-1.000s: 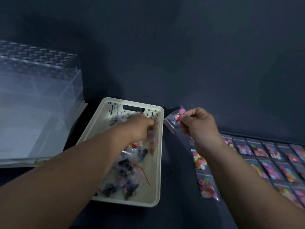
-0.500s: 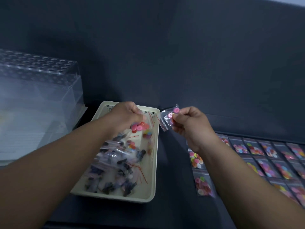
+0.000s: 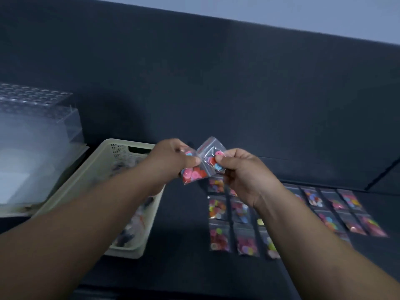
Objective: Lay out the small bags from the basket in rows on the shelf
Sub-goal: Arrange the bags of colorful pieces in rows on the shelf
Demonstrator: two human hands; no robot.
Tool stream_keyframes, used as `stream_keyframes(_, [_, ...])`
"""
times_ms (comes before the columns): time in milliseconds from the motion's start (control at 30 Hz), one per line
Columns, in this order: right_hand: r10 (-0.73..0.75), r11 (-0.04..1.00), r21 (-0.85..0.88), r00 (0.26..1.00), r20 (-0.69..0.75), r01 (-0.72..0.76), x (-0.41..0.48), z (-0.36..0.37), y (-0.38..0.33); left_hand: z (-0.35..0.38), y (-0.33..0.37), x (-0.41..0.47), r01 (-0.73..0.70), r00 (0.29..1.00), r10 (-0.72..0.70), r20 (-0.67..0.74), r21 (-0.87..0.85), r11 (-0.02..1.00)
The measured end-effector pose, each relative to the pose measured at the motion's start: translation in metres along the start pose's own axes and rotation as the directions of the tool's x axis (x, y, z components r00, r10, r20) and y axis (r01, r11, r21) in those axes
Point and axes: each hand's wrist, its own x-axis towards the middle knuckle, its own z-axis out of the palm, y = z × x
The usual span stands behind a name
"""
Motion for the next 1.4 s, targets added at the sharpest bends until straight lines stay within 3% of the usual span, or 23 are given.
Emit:
stream_keyframes(167, [-0.041,0.999,0.030,0.993,-0.112,0.045,-0.022,-0.068,-0.006,0.075,0.008,-0.016,0.135,0.972,-0.109,0.208,-0.115,0.984])
stream_keyframes(300, [-0.056,0.998,-0.010,0.989,-0.138,0.055,-0.042,-0.123,-0.001,0.142,0.019,-0.027,0.181,0.968,-0.139,0.207,-0.201,0.963])
stream_keyframes(600, [0.067,0.996,0.061,0.996,-0.066,-0.063,-0.080,-0.229,0.009,0.254,0.006,-0.040,0.112,0.986,-0.120,0.113,0.075,0.991])
stream_keyframes(867, [0.128,0.992,0.023,0.983,-0.132,-0.126,-0.103,-0.301,0.013,0.305,0.009,-0.051,0.059,0.974,-0.107,0.199,0.234,0.970])
stream_keyframes(1067, [0.125,0.966,-0.187,0.956,-0.266,-0.178,-0.113,-0.354,0.017,0.316,0.004,-0.050,0.096,0.970,-0.146,0.194,0.247,0.964])
stream_keyframes(1233, [0.162,0.801,-0.500,0.923,-0.350,-0.330,-0.118,-0.375,0.031,0.320,0.006,-0.051,0.155,0.967,-0.186,0.174,0.181,0.971])
stream_keyframes(1400, [0.100,0.757,-0.586,0.937,-0.334,-0.289,-0.110,-0.370,0.035,0.322,0.008,-0.055,0.198,0.958,-0.223,0.181,0.147,0.969])
